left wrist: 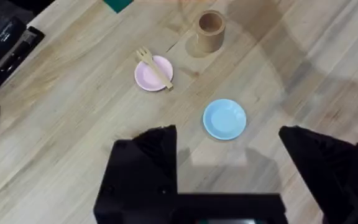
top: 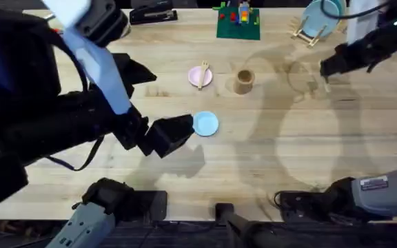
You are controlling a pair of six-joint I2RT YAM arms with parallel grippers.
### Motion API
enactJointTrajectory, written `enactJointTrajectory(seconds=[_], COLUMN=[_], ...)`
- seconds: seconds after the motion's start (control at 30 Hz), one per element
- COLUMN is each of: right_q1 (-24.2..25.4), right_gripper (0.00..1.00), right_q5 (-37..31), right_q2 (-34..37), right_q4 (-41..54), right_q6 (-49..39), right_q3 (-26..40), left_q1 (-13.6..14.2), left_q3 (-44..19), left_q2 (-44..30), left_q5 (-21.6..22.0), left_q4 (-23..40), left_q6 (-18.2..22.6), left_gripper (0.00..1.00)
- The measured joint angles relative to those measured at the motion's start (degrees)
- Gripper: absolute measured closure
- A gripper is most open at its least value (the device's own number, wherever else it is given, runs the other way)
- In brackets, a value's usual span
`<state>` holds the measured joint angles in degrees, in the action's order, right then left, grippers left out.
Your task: Pick up a utensil and set it on the pink plate, then put the other utensil in the container.
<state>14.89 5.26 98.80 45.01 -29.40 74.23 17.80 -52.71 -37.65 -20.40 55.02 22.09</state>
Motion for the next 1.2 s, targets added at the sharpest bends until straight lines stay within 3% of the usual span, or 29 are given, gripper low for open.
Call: enactJointTrajectory(seconds=[0.2, 0.47, 0.67, 0.97, 1.2], right_q1=[3.22, 9.93, 11.02, 8.71, 2.55], right_gripper=[0.974, 0.973, 0.973, 0.973, 0.973], right_q5=[12.48, 39.34, 54.97, 70.63, 74.32], right_q2=[-5.83, -7.08, -7.08, -4.70, -0.25], right_q4=[0.02, 0.04, 0.06, 0.00, 0.00], right_q6=[-4.76, -12.97, -21.28, -34.45, -44.05], right_q3=[0.64, 0.64, 0.64, 0.64, 0.64], left_q1=[-0.02, -0.02, -0.02, -0.02, -0.02], left_q3=[0.00, 0.00, 0.00, 0.00, 0.00], left_q2=[0.00, 0.00, 0.00, 0.00, 0.00], left_q5=[0.02, 0.01, 0.00, 0.00, 0.00], left_q4=[0.00, 0.00, 0.00, 0.00, 0.00], left_q6=[0.00, 0.00, 0.00, 0.00, 0.00], left_gripper=[0.004, 0.006, 0.006, 0.006, 0.006])
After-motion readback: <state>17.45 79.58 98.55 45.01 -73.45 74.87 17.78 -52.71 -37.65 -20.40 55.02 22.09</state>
